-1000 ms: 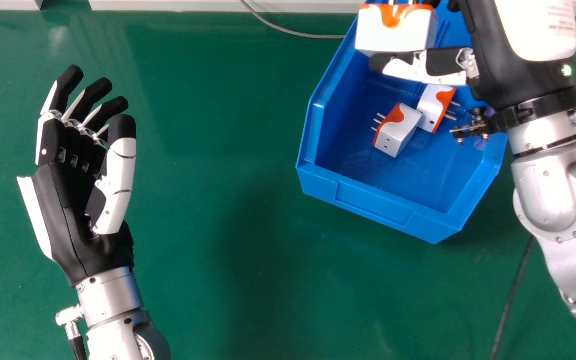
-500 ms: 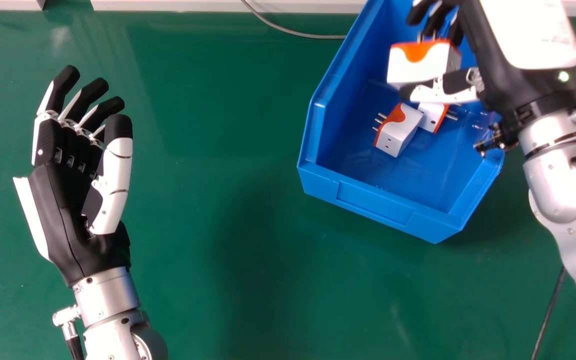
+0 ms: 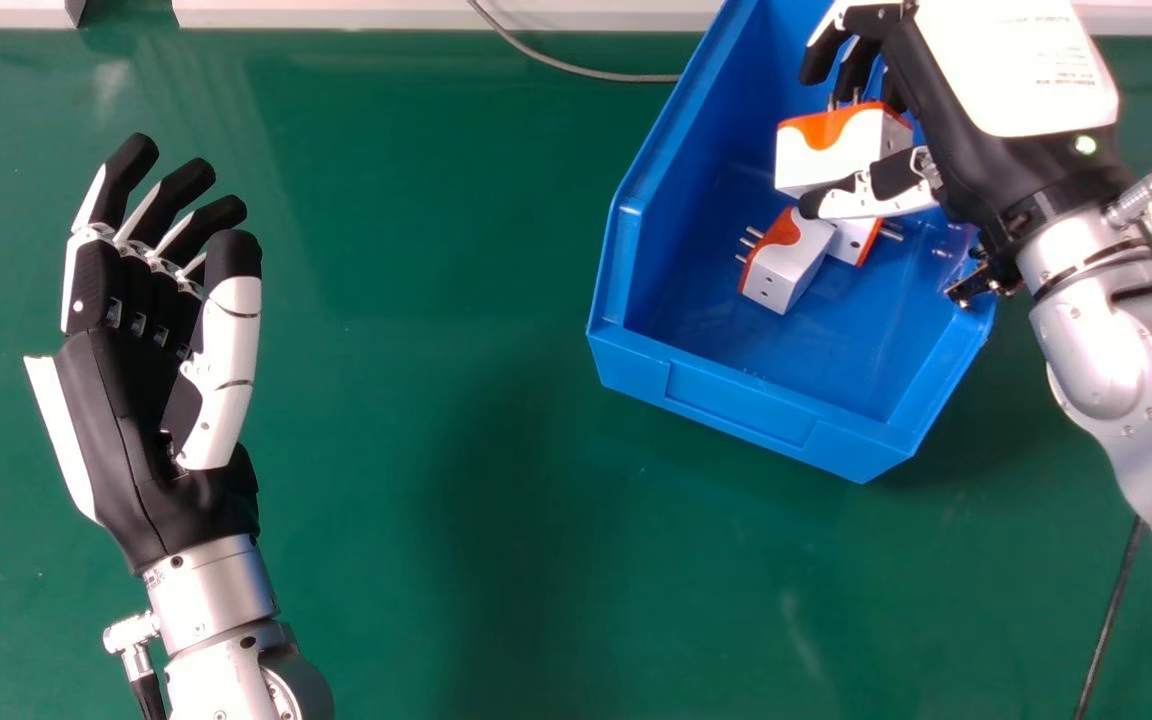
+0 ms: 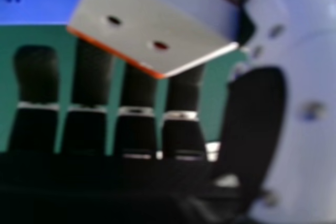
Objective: Pick all objects and put in blue box
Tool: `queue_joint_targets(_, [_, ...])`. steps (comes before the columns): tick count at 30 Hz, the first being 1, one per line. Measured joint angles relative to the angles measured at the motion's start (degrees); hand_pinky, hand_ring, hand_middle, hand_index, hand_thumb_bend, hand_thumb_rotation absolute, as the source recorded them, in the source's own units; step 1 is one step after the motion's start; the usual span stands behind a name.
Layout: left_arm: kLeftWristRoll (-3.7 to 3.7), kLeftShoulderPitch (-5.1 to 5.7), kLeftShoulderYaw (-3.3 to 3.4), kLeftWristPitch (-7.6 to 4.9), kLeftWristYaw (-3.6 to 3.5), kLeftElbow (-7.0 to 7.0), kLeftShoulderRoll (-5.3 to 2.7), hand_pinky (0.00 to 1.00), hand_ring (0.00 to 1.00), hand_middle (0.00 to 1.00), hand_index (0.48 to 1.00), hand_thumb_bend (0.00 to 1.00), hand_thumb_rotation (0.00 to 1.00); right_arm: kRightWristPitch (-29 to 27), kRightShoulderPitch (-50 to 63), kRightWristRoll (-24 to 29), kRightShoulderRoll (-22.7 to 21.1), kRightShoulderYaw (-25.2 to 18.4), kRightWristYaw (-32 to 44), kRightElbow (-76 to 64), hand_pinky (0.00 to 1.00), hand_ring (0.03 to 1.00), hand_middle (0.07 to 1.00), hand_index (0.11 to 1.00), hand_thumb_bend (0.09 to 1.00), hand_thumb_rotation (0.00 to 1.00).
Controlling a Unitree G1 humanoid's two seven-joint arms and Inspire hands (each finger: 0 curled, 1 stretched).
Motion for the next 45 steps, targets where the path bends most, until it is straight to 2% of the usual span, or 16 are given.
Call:
queue_joint_targets(6, [-0.01, 0.0, 0.07, 0.0, -0.08, 0.33, 0.0, 0.63, 0.69, 0.75, 0.8, 0.66, 0.44, 2.17, 0.07, -1.76, -0.02, 1.17, -2.24, -0.49, 0.27, 0.39, 0.482, 0.532, 0.49, 0.0])
queue_joint_targets(9, [-0.06, 0.0, 0.11, 0.0, -0.38, 0.33, 0.01, 0.63, 0.69, 0.75, 0.8, 0.66, 0.43, 5.17, 0.4, -4.65, 0.0, 2.26, -2.83, -2.03, 0.32, 0.44, 0.536, 0.523, 0.496, 0.02])
queue_joint_targets(11, [-0.05, -0.04, 0.13, 0.0, -0.6, 0.35, 0.02, 0.63, 0.69, 0.75, 0.8, 0.66, 0.43, 7.33, 0.72, -5.92, -0.04, 2.87, -1.33, -3.77, 0.41, 0.544, 0.631, 0.587, 0.658, 0.03])
queue_joint_targets(12, [-0.03, -0.09, 0.16, 0.0, -0.61, 0.39, 0.02, 0.63, 0.69, 0.75, 0.8, 0.66, 0.43, 8.34, 0.87, -6.15, -0.06, 2.94, 0.08, -4.66, 0.41, 0.544, 0.631, 0.587, 0.658, 0.03])
queue_joint_targets(15, [-0.02, -0.24, 0.29, 0.0, -0.61, 0.45, 0.02, 0.62, 0.69, 0.75, 0.802, 0.66, 0.44, 10.83, 1.46, -6.17, -0.12, 2.93, 3.06, -6.96, 0.58, 0.726, 0.792, 0.701, 0.807, 0.07])
queue_joint_targets(16, [-0.03, -0.29, 0.32, 0.0, -0.61, 0.45, 0.02, 0.62, 0.69, 0.75, 0.802, 0.66, 0.44, 11.36, 1.75, -6.17, -0.14, 2.88, 3.23, -7.55, 0.58, 0.726, 0.792, 0.701, 0.807, 0.07])
queue_joint_targets(19, [0.02, -0.33, 0.34, 0.0, -0.6, 0.48, 0.03, 0.62, 0.69, 0.75, 0.802, 0.66, 0.44, 12.04, 2.12, -6.14, -0.14, 2.74, 3.42, -8.11, 0.73, 0.855, 0.894, 0.786, 0.886, 0.09])
queue_joint_targets(22, [0.03, -0.33, 0.38, 0.0, -0.59, 0.52, 0.03, 0.62, 0.69, 0.75, 0.802, 0.65, 0.44, 12.33, 2.31, -6.07, -0.13, 2.66, 3.32, -8.25, 0.86, 0.941, 0.957, 0.854, 0.935, 0.11])
queue_joint_targets(26, [0.01, -0.33, 0.36, 0.0, -0.71, 0.53, 0.03, 0.62, 0.69, 0.75, 0.802, 0.65, 0.44, 12.54, 2.59, -6.07, -0.13, 2.65, 2.95, -8.55, 0.93, 0.981, 0.986, 0.897, 0.958, 0.13])
queue_joint_targets(33, [-0.05, -0.32, 0.38, 0.01, -0.81, 0.49, 0.03, 0.62, 0.69, 0.75, 0.803, 0.65, 0.44, 12.39, 3.38, -5.99, -0.14, 2.45, 1.78, -9.39, 0.96, 0.997, 0.998, 0.929, 0.958, 0.14])
queue_joint_targets(41, [-0.19, -0.3, 0.39, 0.04, -1.21, 0.38, 0.03, 0.62, 0.69, 0.75, 0.802, 0.65, 0.43, 9.57, 7.8, -4.12, -0.11, 0.71, -1.91, -13.94, 0.95, 1.0, 1.0, 0.943, 0.956, 0.15])
queue_joint_targets(43, [-0.59, -0.3, 0.37, 0.06, -1.56, 0.32, 0.04, 0.62, 0.69, 0.75, 0.801, 0.65, 0.43, 9.19, 9.28, -3.94, 0.11, 0.12, -2.37, -16.0, 0.95, 1.0, 1.0, 0.957, 0.939, 0.17])
queue_joint_targets(45, [-0.64, -0.27, 0.37, 0.08, -1.99, 0.24, 0.04, 0.63, 0.69, 0.75, 0.8, 0.65, 0.43, 9.04, 10.73, -3.57, 0.66, -0.95, -3.25, -18.57, 0.95, 1.0, 1.0, 0.965, 0.927, 0.2])
